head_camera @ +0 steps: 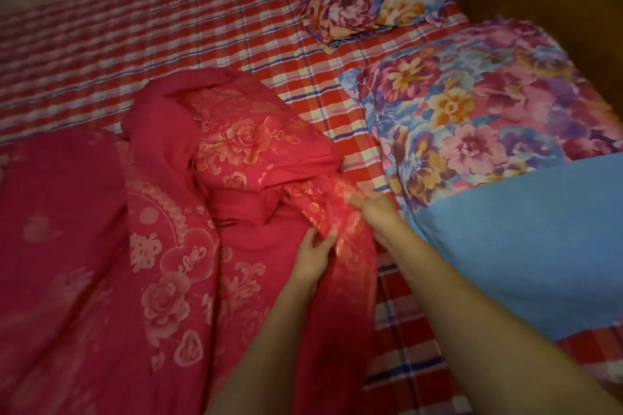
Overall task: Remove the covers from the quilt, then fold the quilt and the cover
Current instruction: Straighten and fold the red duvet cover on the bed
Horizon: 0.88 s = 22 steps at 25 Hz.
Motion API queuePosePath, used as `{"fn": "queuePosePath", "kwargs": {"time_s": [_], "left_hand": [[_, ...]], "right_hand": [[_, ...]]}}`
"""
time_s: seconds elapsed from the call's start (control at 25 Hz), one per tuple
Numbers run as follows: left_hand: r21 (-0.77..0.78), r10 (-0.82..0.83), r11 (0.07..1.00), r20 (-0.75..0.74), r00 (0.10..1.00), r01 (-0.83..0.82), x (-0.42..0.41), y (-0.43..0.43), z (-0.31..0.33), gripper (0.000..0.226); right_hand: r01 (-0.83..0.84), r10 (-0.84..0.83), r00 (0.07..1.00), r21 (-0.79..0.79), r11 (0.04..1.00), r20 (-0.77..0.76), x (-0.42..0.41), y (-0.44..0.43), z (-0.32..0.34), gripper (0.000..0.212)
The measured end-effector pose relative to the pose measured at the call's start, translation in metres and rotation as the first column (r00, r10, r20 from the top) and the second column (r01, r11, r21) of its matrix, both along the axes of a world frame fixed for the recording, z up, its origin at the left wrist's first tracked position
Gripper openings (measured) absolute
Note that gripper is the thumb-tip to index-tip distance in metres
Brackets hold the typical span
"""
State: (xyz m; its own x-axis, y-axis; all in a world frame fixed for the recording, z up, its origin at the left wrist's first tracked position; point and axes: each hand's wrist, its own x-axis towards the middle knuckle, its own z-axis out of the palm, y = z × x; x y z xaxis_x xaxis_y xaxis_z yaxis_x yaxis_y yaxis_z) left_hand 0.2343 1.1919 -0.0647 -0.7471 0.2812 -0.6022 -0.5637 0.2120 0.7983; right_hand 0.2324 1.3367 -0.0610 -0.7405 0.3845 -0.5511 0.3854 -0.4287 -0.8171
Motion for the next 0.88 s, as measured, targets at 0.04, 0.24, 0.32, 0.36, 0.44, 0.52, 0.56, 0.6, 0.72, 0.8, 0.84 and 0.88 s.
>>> {"fn": "queuePosePath", "kwargs": {"time_s": [0.04,0.24,0.32,0.36,0.44,0.52,0.56,0.6,0.72,0.8,0.84,0.88], "left_hand": [[-0.077,-0.065,0.995,0.048,0.997,0.069,0.007,-0.007,-0.002,0.047],[-0.493,-0.434,0.726,0.212,0.875,0.48,0.051,-0.026,-0.03,0.087],[-0.426,-0.297,0.86,0.029,0.954,0.281,0.057,0.002,-0.019,0.067],[-0.333,-0.141,0.936,-0.061,0.988,0.113,0.056,0.017,-0.007,0.057],[-0.201,0.11,0.968,-0.196,0.974,-0.15,0.048,0.049,0.022,0.055],[-0.232,0.197,0.936,-0.276,0.941,-0.264,0.027,0.06,0.034,0.076],[-0.2,0.262,0.93,-0.229,0.937,-0.309,0.013,0.059,0.036,0.082],[-0.125,0.352,0.922,-0.128,0.927,-0.368,0.0,0.054,0.043,0.08],[0.024,0.48,0.872,0.162,0.862,-0.49,-0.047,0.019,0.06,0.038],[0.311,0.53,0.732,0.3,0.794,-0.606,-0.092,-0.017,0.086,0.027],[0.468,0.564,0.595,0.335,0.755,-0.653,-0.112,-0.04,0.111,0.031],[0.563,0.621,0.461,0.347,0.703,-0.686,-0.131,-0.064,0.133,0.036]], "right_hand": [[0.098,-0.105,0.99,-0.069,0.993,-0.094,0.009,0.016,0.011,0.017],[0.178,-0.165,0.984,0.299,0.938,-0.067,0.13,0.063,0.023,0.014],[0.039,-0.057,0.998,0.465,0.884,0.024,0.154,0.057,0.014,0.024],[-0.051,0.036,0.999,0.521,0.852,0.039,0.156,0.05,0.013,0.023],[-0.264,0.311,0.95,0.634,0.727,0.039,0.152,0.029,0.017,0.031],[-0.464,0.615,0.781,0.764,0.449,0.112,0.148,0.004,0.018,0.047],[-0.544,0.69,0.695,0.775,0.321,0.203,0.145,-0.005,0.018,0.05],[-0.62,0.704,0.638,0.75,0.229,0.312,0.141,-0.01,0.018,0.051],[-0.81,0.746,0.471,0.566,0.153,0.471,0.124,-0.008,0.028,0.038],[-0.837,0.772,0.491,0.464,0.29,0.403,0.111,-0.003,0.043,0.016],[-0.806,0.729,0.557,0.47,0.359,0.398,0.1,0.0,0.048,0.018],[-0.751,0.649,0.638,0.521,0.405,0.414,0.085,0.003,0.048,0.026]]}}
